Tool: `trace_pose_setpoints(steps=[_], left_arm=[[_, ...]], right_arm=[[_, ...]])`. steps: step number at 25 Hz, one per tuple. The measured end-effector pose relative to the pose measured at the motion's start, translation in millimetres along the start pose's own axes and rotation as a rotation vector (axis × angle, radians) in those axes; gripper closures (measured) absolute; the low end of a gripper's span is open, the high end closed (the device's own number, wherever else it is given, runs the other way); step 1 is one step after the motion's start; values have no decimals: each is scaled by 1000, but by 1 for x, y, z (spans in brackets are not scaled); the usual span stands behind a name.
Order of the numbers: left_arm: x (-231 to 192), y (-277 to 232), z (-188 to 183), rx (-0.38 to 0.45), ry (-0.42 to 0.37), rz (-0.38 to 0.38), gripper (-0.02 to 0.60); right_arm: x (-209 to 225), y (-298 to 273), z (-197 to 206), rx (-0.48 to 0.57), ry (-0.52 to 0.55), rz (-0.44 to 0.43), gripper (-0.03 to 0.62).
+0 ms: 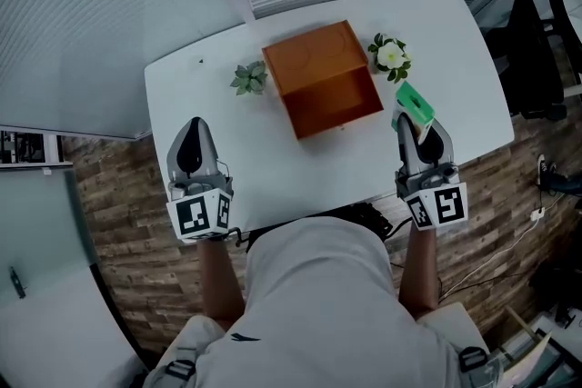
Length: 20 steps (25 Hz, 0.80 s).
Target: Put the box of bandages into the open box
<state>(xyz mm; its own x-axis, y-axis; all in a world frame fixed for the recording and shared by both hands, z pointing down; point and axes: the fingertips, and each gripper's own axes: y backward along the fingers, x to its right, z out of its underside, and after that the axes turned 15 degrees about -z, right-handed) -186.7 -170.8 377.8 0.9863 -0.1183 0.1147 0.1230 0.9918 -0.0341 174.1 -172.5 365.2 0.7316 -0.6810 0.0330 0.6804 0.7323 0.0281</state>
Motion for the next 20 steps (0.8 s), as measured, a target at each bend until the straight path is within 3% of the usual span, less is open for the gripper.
trace_pose_setpoints(steps=[12, 15, 20], left_arm=[[-9, 0, 7, -11, -9, 2, 577], [-10, 1, 7, -2, -12, 20, 576], [-16, 4, 9, 2, 8, 33, 576]], right_arm=[[2, -26, 16, -64, 78, -15, 507], [3, -40, 28, -136, 174, -15, 507], [-8, -82, 66, -348, 447, -71, 507]])
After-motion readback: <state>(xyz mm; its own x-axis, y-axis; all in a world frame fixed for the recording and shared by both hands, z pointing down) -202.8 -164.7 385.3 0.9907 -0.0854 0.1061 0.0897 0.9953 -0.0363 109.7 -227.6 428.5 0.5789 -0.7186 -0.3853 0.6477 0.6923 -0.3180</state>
